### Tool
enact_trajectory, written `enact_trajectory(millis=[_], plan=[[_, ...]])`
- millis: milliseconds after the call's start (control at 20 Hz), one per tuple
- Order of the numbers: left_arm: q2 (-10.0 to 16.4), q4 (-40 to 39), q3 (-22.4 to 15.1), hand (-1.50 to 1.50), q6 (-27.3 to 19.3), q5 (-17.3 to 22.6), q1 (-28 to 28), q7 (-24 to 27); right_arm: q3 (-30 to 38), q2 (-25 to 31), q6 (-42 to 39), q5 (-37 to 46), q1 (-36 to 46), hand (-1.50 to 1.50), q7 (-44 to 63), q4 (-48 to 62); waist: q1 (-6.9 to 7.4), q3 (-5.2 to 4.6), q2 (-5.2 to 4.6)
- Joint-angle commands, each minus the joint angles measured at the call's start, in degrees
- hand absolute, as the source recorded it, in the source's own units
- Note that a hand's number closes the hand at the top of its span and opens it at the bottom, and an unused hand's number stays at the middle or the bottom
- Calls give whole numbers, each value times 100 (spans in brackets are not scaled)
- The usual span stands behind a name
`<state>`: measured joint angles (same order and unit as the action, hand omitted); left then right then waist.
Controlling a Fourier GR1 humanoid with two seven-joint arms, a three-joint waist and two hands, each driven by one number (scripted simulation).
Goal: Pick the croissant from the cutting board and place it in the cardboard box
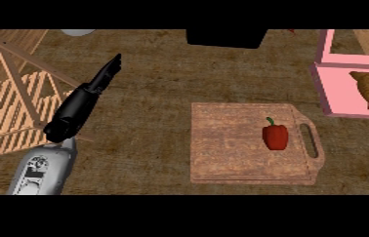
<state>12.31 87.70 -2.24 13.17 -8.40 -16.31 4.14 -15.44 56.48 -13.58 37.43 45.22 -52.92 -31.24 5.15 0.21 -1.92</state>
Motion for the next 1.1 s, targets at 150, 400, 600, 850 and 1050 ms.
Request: enact_trajectory(millis=[150, 400, 600, 850, 1050], plan=[[-39, -30, 13, 0, 10, 25, -15, -6, -300, -167, -415, 166, 332, -150, -1501, 674, -26, 10, 23], [77, -88, 123, 0, 66, 66, 16, 32, 429, -743, -1174, -1126, 427, -150, -1586, 836, -28, 29, 29], [91, -67, 118, 0, 48, 32, 33, 16, 1106, -1183, -2165, -2266, 436, -150, -861, 1298, -85, 29, 62], [65, -82, 130, 0, 39, 53, 42, 81, 1609, -958, -2986, -3006, 715, -150, 130, 1873, -77, 18, 12], [0, -47, 62, 0, 54, 58, -31, 48, 1944, -715, -3259, -3421, 870, -150, 629, 2138, -55, 43, -44]])
